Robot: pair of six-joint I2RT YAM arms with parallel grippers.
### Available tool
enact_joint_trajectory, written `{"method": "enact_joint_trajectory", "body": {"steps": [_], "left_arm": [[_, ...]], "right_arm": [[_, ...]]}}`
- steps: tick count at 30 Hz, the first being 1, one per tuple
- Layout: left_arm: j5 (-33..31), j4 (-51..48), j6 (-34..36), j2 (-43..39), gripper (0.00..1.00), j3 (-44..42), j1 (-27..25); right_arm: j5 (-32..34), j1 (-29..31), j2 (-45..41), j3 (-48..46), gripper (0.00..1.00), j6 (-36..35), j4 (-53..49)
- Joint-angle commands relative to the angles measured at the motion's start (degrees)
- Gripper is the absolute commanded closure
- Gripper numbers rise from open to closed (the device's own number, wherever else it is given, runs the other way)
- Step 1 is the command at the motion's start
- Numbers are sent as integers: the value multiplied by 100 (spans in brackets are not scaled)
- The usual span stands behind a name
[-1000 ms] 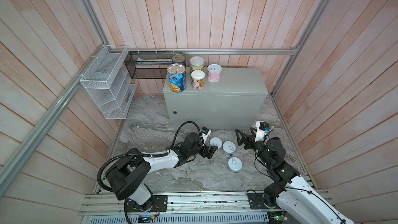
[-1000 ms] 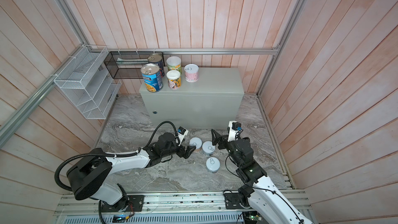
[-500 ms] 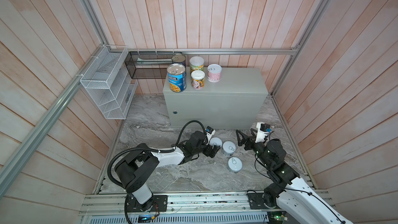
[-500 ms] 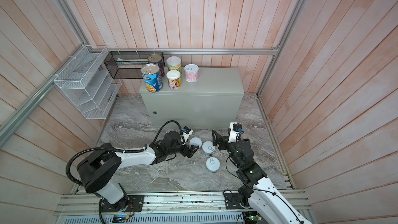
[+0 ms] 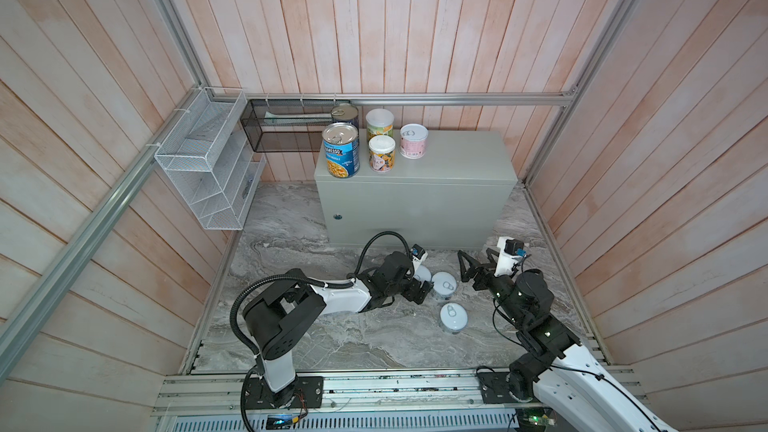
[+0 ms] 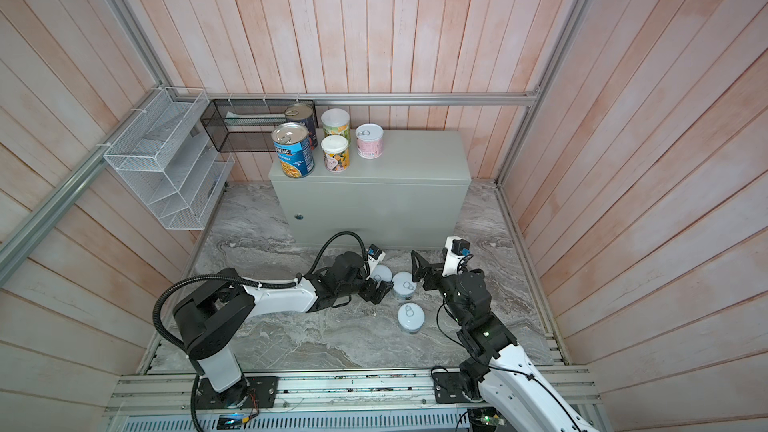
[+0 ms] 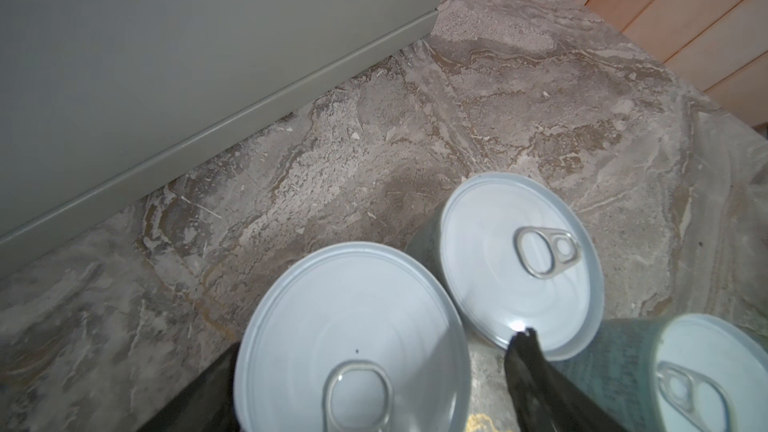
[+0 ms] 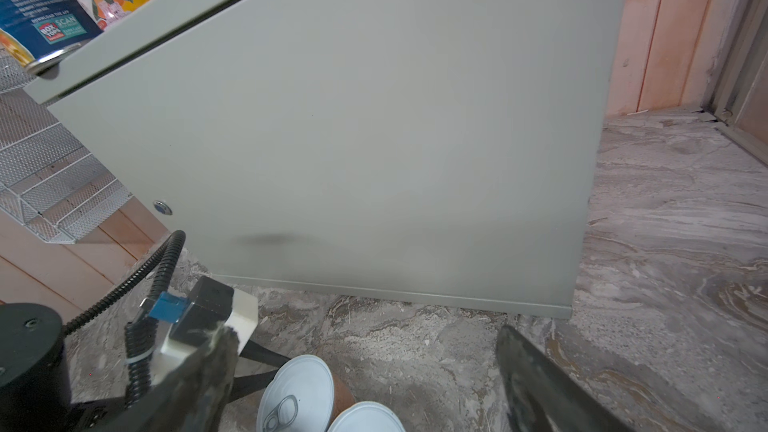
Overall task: Place and organize the canned foods onto the counter
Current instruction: 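Lower the right gripper toward the floor cans while the left gripper approaches them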
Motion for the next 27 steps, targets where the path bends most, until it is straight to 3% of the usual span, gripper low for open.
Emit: {"method": "enact_joint_trajectory", "body": {"steps": [1, 16, 22, 27], "left_arm": [[-169, -154, 134, 145, 4, 179, -33], [-229, -340, 112, 302, 28, 388, -51], [-38, -208, -137, -251, 32, 167, -52], [-187, -734, -308, -649, 35, 254, -57]], "right_arm": [[176, -28, -187, -39, 3, -60, -104], [134, -30, -100, -89, 3, -33, -109], [-189, -26, -113, -157, 3, -104, 73], [-360, -26, -46, -228, 3, -106, 259]]}}
